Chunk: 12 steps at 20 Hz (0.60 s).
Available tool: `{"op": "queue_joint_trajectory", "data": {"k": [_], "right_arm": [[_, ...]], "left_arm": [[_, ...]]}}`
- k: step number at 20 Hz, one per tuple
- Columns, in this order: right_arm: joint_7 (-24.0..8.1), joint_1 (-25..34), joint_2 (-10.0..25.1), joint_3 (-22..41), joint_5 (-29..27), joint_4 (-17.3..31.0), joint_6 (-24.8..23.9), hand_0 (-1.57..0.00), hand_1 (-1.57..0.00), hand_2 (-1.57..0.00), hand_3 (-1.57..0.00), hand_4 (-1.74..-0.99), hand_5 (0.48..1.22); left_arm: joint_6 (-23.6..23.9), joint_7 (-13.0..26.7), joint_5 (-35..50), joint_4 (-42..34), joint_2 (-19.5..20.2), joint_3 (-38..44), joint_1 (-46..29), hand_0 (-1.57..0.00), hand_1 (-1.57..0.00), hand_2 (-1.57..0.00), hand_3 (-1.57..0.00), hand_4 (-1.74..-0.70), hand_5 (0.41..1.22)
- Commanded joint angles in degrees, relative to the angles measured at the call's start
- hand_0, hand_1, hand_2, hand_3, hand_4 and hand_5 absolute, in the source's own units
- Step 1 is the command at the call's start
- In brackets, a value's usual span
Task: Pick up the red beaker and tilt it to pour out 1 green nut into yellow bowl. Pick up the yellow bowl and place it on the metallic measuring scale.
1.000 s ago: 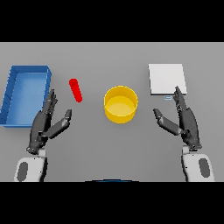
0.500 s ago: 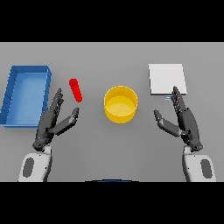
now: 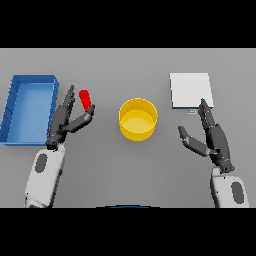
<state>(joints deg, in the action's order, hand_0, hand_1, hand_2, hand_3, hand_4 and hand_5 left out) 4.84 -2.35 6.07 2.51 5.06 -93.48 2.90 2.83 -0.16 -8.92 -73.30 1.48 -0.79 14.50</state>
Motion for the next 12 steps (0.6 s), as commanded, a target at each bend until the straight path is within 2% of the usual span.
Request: {"op": "queue_joint_trajectory", "data": {"k": [1, 3, 7, 11, 12], "right_arm": [[-0.22, 0.39, 0.39, -0.43, -0.19, -0.11, -0.07, 0.0, 0.0, 0.0, 0.0, -1.297, 0.625], [-0.28, -0.06, -0.34, 0.31, -0.11, -0.55, 0.09, 0.0, 0.0, 0.0, 0.0, -1.303, 0.631], [-1.48, 1.05, 0.27, -0.23, 0.83, 0.01, -0.89, 0.0, 0.0, 0.0, 0.0, -1.303, 0.637], [-2.72, 1.57, 0.01, -0.1, 0.78, -0.34, -1.07, 0.0, 0.0, 0.0, 0.0, -1.301, 0.644], [-2.19, 1.31, 0.2, -0.16, 0.81, -0.28, -0.97, 0.0, 0.0, 0.0, 0.0, -1.3, 0.646]], "left_arm": [[0.16, -0.98, 0.06, 1.96, -0.05, 0.5, 1.55, 0.0, 0.0, 0.0, 0.0, -1.22, 0.638], [0.52, -3.02, 0.02, 5.51, -0.41, 1.16, 3.87, 0.0, 0.0, 0.0, 0.0, -1.23, 0.635], [2.72, -3.8, -2.27, 11.99, -0.59, 1.45, 8.84, 0.0, 0.0, 0.0, 0.0, -1.22, 0.639], [2.96, -7.14, -1.75, 18.59, -0.73, 3.22, 13.14, 0.0, 0.0, 0.0, 0.0, -1.27, 0.675], [3.12, -8.56, -1.71, 19.94, -1.13, 3.4, 13.54, 0.0, 0.0, 0.0, 0.0, -1.29, 0.686]]}}
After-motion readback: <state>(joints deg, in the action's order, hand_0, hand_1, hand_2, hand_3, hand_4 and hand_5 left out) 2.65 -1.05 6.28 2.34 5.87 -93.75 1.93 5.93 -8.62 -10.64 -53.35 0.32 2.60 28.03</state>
